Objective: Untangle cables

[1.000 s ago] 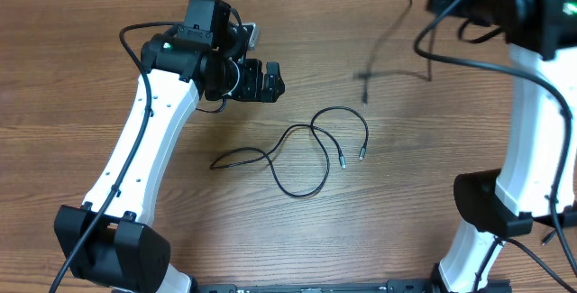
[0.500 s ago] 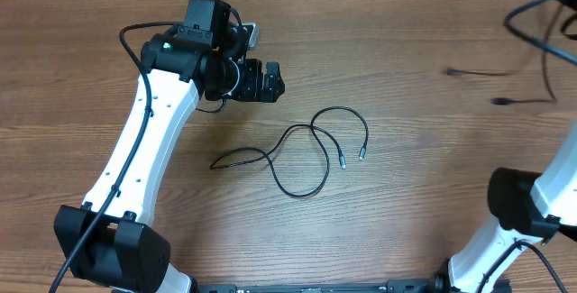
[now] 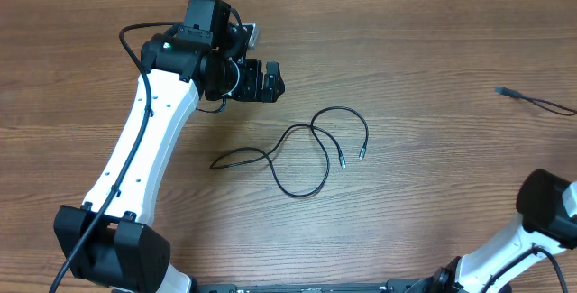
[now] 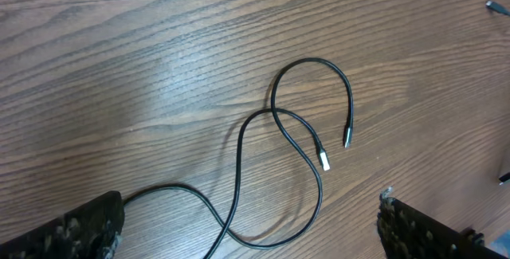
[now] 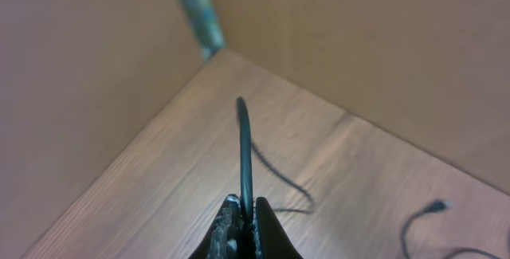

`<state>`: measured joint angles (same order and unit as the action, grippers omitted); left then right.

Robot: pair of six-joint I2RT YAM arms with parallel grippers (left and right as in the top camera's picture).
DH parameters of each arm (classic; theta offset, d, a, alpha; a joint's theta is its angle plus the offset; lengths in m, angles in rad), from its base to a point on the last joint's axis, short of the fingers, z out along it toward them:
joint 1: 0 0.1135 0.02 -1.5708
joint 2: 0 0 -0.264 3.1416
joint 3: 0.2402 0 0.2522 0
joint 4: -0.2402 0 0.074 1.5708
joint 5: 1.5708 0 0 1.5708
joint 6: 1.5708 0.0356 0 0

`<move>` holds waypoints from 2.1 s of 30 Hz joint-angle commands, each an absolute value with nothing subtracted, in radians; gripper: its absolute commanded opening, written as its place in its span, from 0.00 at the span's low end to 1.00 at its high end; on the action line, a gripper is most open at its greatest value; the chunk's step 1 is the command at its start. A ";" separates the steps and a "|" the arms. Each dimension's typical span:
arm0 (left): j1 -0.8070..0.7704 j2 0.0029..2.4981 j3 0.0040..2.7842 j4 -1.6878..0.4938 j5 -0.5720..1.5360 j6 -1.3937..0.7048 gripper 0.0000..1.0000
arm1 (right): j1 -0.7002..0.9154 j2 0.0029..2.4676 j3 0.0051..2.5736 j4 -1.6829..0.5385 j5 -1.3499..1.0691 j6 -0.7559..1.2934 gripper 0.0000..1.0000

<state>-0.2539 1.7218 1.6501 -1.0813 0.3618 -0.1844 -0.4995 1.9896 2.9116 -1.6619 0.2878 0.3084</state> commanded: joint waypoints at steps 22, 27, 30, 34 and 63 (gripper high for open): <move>-0.257 1.732 1.664 -1.081 0.355 -0.180 1.00 | -0.800 2.274 2.912 -1.685 0.232 0.316 0.04; -0.257 1.732 1.664 -1.080 0.355 -0.180 1.00 | -0.809 2.340 2.912 -1.693 0.230 0.345 0.04; -0.257 1.732 1.664 -1.081 0.355 -0.180 1.00 | -0.809 2.371 2.912 -1.694 0.230 0.345 0.04; -0.257 1.732 1.664 -1.081 0.355 -0.180 1.00 | -0.809 2.406 2.905 -1.693 0.223 0.345 0.04; -0.257 1.732 1.664 -1.081 0.355 -0.180 1.00 | -0.871 2.437 2.394 -1.520 0.008 0.340 1.00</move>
<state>-0.2539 1.7218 1.6501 -1.0809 0.3614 -0.1844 -0.8742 2.4325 2.3959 -1.5215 0.0898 0.3626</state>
